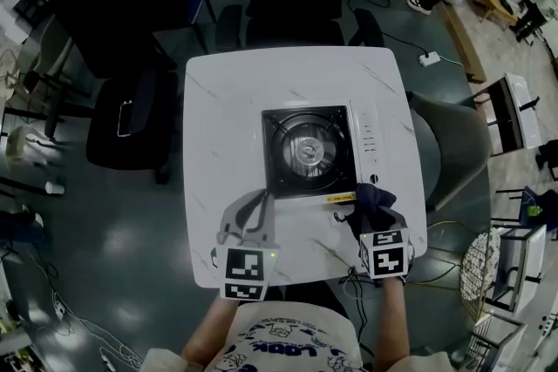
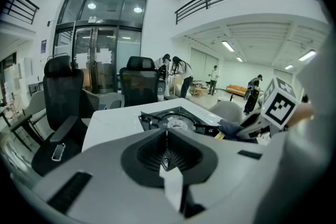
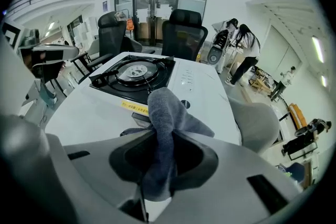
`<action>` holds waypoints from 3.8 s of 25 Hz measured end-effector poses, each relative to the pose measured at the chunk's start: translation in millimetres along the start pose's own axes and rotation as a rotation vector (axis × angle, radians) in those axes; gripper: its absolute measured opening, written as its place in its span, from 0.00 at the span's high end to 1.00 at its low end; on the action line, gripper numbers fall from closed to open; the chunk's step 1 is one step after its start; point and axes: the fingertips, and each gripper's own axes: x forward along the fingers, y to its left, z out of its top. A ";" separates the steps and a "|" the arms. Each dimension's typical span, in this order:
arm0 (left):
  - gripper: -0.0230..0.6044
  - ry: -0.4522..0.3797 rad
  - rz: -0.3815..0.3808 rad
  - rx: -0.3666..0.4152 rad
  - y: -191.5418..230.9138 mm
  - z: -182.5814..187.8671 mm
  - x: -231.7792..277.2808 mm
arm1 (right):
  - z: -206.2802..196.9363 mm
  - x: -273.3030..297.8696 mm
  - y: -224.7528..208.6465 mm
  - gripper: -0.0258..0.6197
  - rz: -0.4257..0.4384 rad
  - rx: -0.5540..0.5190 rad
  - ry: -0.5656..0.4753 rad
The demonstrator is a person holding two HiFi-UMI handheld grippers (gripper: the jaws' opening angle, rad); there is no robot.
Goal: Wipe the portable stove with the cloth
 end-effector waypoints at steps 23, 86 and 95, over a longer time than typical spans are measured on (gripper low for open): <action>0.93 -0.004 0.059 -0.054 22.3 -17.4 -23.3 | 11.1 12.5 78.3 0.82 0.138 -0.202 0.028; 0.93 -0.015 0.311 -0.222 124.7 -57.9 -94.0 | 92.3 20.4 269.6 0.82 0.618 -0.407 0.059; 0.93 -0.006 0.307 -0.228 126.4 -57.2 -86.3 | 108.4 21.5 269.1 0.82 0.674 -0.339 0.051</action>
